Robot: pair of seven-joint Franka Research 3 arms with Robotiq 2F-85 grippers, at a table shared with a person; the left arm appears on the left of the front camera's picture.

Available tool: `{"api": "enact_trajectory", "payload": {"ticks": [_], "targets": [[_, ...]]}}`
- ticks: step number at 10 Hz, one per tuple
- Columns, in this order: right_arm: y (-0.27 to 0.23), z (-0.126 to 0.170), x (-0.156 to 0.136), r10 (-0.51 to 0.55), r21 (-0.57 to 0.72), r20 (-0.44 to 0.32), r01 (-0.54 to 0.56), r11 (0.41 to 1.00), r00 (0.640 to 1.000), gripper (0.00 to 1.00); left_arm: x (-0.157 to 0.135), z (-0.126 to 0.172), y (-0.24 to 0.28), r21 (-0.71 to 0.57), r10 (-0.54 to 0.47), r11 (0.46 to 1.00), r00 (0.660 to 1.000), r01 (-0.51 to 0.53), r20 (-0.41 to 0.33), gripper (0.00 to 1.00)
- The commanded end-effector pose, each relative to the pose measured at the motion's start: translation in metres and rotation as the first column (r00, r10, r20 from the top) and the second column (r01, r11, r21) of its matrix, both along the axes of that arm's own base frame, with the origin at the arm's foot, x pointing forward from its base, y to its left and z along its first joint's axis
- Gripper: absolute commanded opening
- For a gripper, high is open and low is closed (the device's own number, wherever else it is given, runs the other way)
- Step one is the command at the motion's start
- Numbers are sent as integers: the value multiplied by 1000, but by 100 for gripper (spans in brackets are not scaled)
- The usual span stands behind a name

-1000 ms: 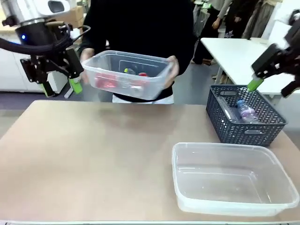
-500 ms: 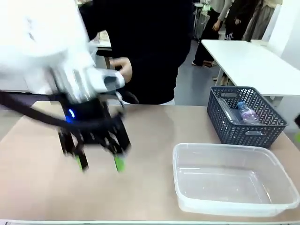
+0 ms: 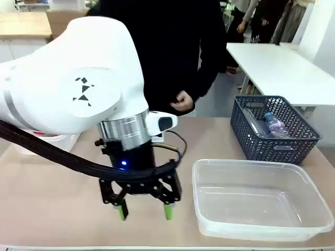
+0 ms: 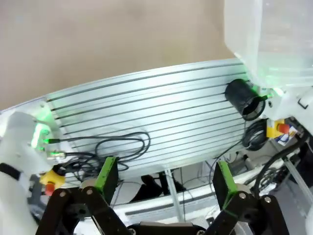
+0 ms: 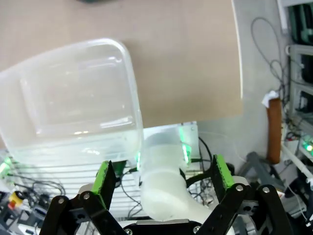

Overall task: Sort the waste into each basket.
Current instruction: Pick up the Organizing box on the right side of the table and lift it.

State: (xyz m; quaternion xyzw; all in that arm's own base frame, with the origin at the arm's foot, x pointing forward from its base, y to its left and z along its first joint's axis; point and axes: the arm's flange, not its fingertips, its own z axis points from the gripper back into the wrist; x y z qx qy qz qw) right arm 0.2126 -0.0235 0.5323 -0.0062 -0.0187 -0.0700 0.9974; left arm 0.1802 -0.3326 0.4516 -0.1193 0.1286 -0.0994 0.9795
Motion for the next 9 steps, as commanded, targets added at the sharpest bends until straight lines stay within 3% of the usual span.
{"api": "enact_trajectory", "payload": {"ticks": [1, 2, 3, 4, 5, 7, 8, 9], "targets": [[7, 2, -3, -4, -1, 6, 4, 1000, 1000, 100, -1, 7, 18, 4, -35, 999, 999, 35, 2, 100], [0, 0, 0, 0, 0, 0, 0, 1000, 1000, 100, 0, 0, 0, 0, 0, 1000, 1000, 0, 0, 100], [10, -26, 13, 56, 23, -43, -55, 998, 998, 100, -9, -6, -28, -41, 134, 991, 989, -131, 67, 100], [12, -49, 16, 91, 28, -68, -90, 996, 994, 100, -19, -11, -58, -120, 210, 973, 968, -195, 134, 100], [9, -72, 15, 114, 39, -109, -110, 993, 987, 100, -24, -18, -82, -164, 196, 972, 967, -169, 162, 100], [5, -120, 19, 128, 140, -212, -99, 985, 969, 100, -14, -39, -122, -91, 151, 986, 974, -138, 168, 100], [9, -143, 17, 138, 141, -286, -101, 985, 948, 100, -3, -50, -132, -40, 157, 988, 973, -152, 170, 100], [16, -161, 8, 220, 226, -378, -140, 964, 899, 100, 10, -58, -132, -26, 231, 973, 958, -230, 172, 100]]}}
